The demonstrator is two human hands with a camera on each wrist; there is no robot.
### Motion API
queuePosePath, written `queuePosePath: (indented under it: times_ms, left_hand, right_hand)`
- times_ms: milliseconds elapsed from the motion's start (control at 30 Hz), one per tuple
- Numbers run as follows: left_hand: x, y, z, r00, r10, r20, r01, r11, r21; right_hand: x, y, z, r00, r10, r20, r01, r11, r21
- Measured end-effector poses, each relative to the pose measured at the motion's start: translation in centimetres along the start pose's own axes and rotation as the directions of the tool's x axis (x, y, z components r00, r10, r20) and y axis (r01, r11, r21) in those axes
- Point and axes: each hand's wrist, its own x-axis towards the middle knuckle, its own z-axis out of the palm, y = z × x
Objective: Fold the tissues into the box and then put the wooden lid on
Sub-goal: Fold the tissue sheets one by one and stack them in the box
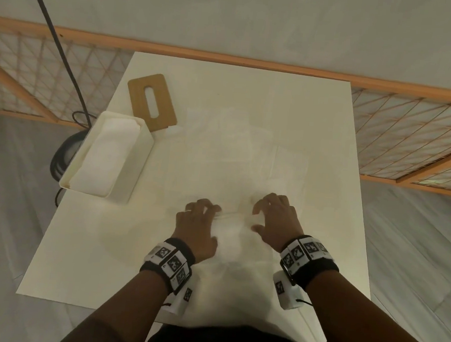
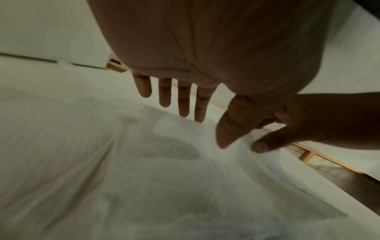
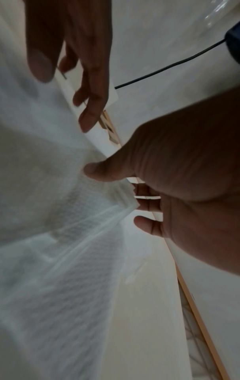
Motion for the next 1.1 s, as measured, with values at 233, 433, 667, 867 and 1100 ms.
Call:
queuePosePath:
  times_ms: [233,433,667,867,1100]
  left_hand:
    - [3.2,2.5,-0.3,0.962,0.223,0.157,-0.241,0.964,0.11]
    - [4.2,3.8,0.3,0.98,0.053,0.194,-0.088,0.98,0.179]
    - [4.7,4.9,0.4,0.968,-0.082,0.238,0.025,0.972,0.234]
    - [4.5,4.5,-0.7,0.956,0.076,0.282,-0.11,0.988,0.108]
    - [3.1,1.1,-3.3,0.976,0.032,0.214,0.146,0.633,-0.761]
  right_hand:
    - [-0.5,0.5,-1.1,0.999,-0.033,-0.035,0.039,0.982,0.186]
    - [-0.2,2.0,0.0,0.992,0.118,0.041,-0.121,0.989,0.089]
    - [-1.0,2.5,2.3,0.976,0.215,0.026,-0.216,0.963,0.16]
    - [-2.4,3.2,3.2,0.971,0.219,-0.095,-0.161,0.894,0.419]
    - [-5.0,2.2,-0.1,0.885,0.451,0.118,-0.255,0.256,0.932]
